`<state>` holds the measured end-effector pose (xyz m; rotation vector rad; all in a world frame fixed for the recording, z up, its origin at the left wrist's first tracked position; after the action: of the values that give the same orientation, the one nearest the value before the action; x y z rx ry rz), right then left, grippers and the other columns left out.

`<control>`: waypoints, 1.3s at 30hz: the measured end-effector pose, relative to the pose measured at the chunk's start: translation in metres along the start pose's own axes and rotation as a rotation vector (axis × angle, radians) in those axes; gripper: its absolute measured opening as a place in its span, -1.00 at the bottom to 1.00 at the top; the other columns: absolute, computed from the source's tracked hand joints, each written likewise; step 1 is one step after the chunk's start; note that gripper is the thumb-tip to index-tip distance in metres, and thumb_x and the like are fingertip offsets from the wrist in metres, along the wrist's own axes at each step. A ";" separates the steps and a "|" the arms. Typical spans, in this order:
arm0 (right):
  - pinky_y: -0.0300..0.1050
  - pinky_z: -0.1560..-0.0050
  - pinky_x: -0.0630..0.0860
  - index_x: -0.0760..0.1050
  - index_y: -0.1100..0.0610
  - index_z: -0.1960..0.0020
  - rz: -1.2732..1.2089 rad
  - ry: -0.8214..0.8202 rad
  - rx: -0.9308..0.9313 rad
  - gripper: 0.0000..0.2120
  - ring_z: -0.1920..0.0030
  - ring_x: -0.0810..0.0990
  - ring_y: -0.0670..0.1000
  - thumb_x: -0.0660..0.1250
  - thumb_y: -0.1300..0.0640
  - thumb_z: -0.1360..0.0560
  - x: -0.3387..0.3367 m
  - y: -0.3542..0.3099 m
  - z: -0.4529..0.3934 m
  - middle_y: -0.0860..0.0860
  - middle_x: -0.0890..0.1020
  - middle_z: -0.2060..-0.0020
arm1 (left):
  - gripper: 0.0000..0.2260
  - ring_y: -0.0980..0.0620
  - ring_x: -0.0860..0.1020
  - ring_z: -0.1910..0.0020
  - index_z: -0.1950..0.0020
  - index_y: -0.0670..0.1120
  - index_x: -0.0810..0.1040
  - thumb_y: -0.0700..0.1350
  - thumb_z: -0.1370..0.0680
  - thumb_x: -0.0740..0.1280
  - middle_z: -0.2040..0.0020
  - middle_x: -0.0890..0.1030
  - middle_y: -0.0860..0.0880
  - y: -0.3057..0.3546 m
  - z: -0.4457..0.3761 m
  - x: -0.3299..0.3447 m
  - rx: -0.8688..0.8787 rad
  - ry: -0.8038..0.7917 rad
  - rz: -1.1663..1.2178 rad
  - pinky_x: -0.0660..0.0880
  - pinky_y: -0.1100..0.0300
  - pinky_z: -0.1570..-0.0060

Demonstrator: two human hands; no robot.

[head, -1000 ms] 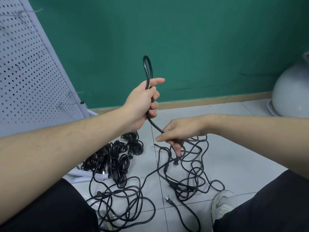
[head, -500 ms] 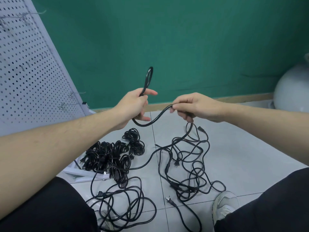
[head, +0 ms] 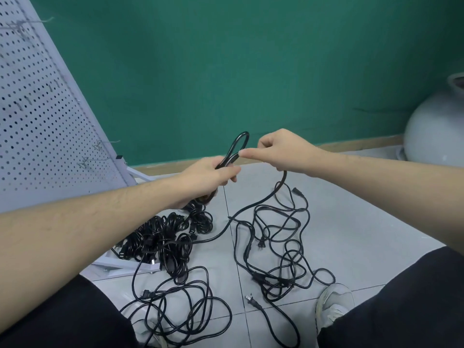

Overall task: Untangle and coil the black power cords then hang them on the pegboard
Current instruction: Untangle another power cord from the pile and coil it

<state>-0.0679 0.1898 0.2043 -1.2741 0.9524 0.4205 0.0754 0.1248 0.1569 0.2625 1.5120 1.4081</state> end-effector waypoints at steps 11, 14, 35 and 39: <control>-0.11 -0.10 0.60 0.38 0.12 0.25 -0.274 -0.224 0.059 -0.53 0.10 0.74 0.10 0.21 -0.22 -0.63 0.020 0.018 0.008 0.16 0.70 0.31 | -0.72 0.07 0.31 0.48 0.15 -0.04 0.48 0.09 -0.68 0.24 0.31 0.45 0.05 0.015 0.001 -0.028 0.054 0.136 0.094 0.21 0.24 0.50; -0.03 -0.11 0.64 0.38 0.13 0.17 -0.517 -0.386 0.134 -0.58 0.04 0.73 0.17 0.15 -0.17 -0.67 0.040 0.019 0.019 0.14 0.62 0.32 | -0.71 0.07 0.30 0.49 0.14 -0.04 0.47 0.09 -0.68 0.24 0.32 0.43 0.05 0.012 0.004 -0.033 0.041 0.160 0.137 0.19 0.25 0.50; -0.26 0.51 0.20 0.49 0.05 -0.01 -0.646 0.005 0.094 -0.78 0.44 0.24 -0.07 0.23 -0.09 -0.66 0.001 -0.018 0.012 0.01 0.42 0.15 | -0.64 0.05 0.18 0.49 0.18 -0.02 0.43 0.17 -0.70 0.14 0.36 0.32 0.02 -0.010 0.039 -0.009 -0.100 -0.135 0.336 0.24 0.26 0.50; -0.27 0.49 0.23 0.55 0.12 -0.17 -0.720 0.049 0.207 -0.69 0.45 0.21 -0.08 0.23 -0.10 -0.66 0.013 -0.010 0.010 0.03 0.44 0.10 | -0.71 0.10 0.16 0.53 0.06 -0.01 0.48 0.12 -0.72 0.14 0.32 0.40 0.02 -0.003 0.036 0.005 -0.071 -0.169 0.427 0.17 0.27 0.46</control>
<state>-0.0497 0.1934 0.2005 -1.3421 0.5042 -0.2662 0.1018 0.1503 0.1584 0.6738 1.3108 1.7204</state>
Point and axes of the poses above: each hand's wrist, its own z-axis away from the middle knuckle, its own x-axis out of the palm, y = z × x, the point moved 10 cm from there along -z, towards the middle knuckle
